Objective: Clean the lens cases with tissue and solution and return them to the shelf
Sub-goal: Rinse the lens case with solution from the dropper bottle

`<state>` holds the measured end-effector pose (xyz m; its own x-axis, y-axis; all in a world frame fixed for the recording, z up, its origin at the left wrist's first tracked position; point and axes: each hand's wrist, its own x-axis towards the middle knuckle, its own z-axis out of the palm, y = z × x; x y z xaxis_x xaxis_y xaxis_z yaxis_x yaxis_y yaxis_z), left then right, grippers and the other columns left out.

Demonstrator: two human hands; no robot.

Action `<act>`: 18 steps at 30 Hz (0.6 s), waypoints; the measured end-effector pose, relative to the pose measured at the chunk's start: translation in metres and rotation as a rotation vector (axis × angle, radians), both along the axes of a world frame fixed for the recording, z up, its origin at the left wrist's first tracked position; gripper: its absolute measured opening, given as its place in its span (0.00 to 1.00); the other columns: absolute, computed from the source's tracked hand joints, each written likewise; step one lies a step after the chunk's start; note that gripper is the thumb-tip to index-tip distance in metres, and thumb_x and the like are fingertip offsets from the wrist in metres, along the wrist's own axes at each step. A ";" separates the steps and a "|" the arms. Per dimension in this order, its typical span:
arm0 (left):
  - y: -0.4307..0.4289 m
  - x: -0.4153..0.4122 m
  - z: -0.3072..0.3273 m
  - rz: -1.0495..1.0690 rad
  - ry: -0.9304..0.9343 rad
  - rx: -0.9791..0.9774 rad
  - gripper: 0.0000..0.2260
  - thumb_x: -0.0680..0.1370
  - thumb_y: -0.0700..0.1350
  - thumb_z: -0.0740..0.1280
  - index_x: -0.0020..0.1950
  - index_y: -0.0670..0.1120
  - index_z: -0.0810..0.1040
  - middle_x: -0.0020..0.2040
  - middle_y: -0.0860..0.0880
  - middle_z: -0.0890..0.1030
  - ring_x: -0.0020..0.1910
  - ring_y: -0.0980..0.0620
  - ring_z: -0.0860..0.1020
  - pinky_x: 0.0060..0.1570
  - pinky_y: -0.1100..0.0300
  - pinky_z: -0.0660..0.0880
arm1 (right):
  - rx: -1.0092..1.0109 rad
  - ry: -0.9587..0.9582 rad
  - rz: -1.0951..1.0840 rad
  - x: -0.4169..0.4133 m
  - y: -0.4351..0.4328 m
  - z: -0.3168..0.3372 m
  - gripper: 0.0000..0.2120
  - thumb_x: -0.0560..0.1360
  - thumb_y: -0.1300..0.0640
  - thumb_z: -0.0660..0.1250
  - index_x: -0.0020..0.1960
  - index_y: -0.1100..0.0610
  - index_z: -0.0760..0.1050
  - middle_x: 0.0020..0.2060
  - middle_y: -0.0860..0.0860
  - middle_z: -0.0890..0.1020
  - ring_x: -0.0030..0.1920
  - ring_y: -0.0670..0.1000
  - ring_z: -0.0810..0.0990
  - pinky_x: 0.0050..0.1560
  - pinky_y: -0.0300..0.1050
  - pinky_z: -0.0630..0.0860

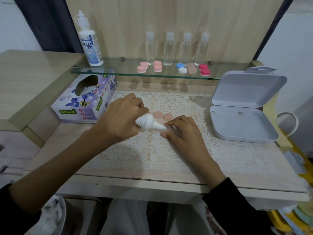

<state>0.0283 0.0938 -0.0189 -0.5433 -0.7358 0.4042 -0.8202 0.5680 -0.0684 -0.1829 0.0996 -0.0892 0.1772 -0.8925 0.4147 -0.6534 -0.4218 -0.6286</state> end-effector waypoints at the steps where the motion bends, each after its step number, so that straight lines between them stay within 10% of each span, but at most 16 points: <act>1: 0.000 0.000 0.000 -0.001 0.003 -0.001 0.22 0.57 0.39 0.79 0.50 0.43 0.83 0.42 0.46 0.80 0.42 0.44 0.76 0.31 0.58 0.66 | 0.002 -0.001 -0.001 0.000 0.000 0.000 0.17 0.70 0.50 0.75 0.57 0.54 0.80 0.48 0.43 0.75 0.50 0.45 0.68 0.47 0.41 0.64; 12: 0.001 0.014 -0.022 0.067 0.193 0.076 0.26 0.60 0.47 0.81 0.57 0.46 0.82 0.47 0.48 0.81 0.47 0.45 0.75 0.42 0.54 0.71 | 0.007 0.000 -0.001 0.000 0.000 0.001 0.17 0.70 0.51 0.75 0.57 0.54 0.81 0.48 0.43 0.75 0.51 0.45 0.68 0.48 0.40 0.64; 18: 0.012 0.027 -0.046 0.202 0.701 0.153 0.28 0.63 0.59 0.75 0.58 0.47 0.79 0.50 0.51 0.80 0.47 0.53 0.77 0.46 0.58 0.74 | 0.010 -0.013 0.003 0.000 0.000 0.001 0.15 0.71 0.51 0.75 0.56 0.53 0.81 0.47 0.42 0.74 0.51 0.42 0.66 0.49 0.31 0.63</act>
<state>0.0554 0.1061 -0.0652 -0.0444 -0.8699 0.4911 -0.7317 0.3630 0.5769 -0.1829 0.0994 -0.0883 0.1742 -0.8960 0.4084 -0.6439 -0.4174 -0.6412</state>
